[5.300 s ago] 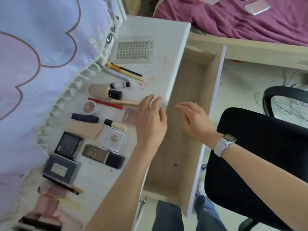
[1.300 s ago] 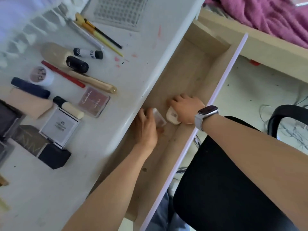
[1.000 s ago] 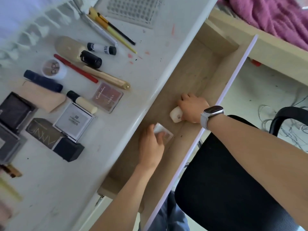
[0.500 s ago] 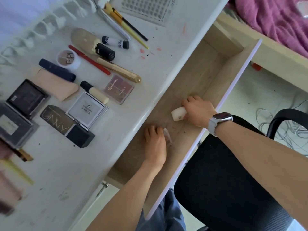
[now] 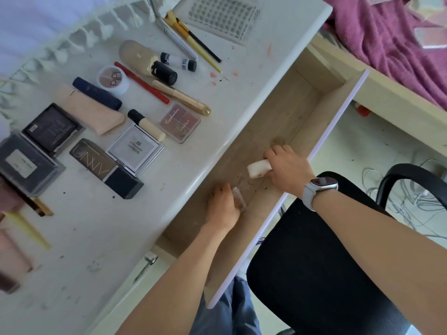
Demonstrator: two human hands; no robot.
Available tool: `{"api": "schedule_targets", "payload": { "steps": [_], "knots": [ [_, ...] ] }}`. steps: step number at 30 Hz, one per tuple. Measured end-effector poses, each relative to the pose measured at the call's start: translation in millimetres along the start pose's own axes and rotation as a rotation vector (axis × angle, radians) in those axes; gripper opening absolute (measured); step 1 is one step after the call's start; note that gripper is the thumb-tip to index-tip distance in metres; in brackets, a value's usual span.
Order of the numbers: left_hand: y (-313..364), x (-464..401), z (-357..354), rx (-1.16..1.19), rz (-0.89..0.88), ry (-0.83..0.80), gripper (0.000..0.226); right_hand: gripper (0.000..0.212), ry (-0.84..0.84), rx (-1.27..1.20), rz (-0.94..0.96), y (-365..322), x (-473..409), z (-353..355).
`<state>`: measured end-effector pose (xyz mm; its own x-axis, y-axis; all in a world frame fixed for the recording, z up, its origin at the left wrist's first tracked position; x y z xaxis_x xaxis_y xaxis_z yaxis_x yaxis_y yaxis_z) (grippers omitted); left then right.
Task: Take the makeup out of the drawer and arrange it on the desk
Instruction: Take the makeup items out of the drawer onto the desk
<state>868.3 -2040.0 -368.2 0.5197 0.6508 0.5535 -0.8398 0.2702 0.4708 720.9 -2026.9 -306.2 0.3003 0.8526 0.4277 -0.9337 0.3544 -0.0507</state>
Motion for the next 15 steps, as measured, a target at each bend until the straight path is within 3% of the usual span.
{"api": "schedule_targets", "payload": {
  "steps": [8,15],
  "knots": [
    [-3.8,36.6,9.3,0.075,-0.046,0.063,0.030,0.032,0.190,-0.101,0.045,-14.2,34.9,17.2],
    [-5.9,117.4,66.4,0.331,-0.054,0.370,0.023,0.035,0.279,-0.632,0.079,-50.4,89.0,36.1]
  ]
}}
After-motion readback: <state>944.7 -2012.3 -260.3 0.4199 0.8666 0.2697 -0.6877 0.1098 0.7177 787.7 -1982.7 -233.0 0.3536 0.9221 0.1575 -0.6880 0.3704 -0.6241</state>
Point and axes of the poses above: each hand's wrist, its own x-axis away from the middle knuckle, its own z-axis out of the back of the hand, y = z × x, the point moved 9 cm from there along -x, towards the middle knuckle
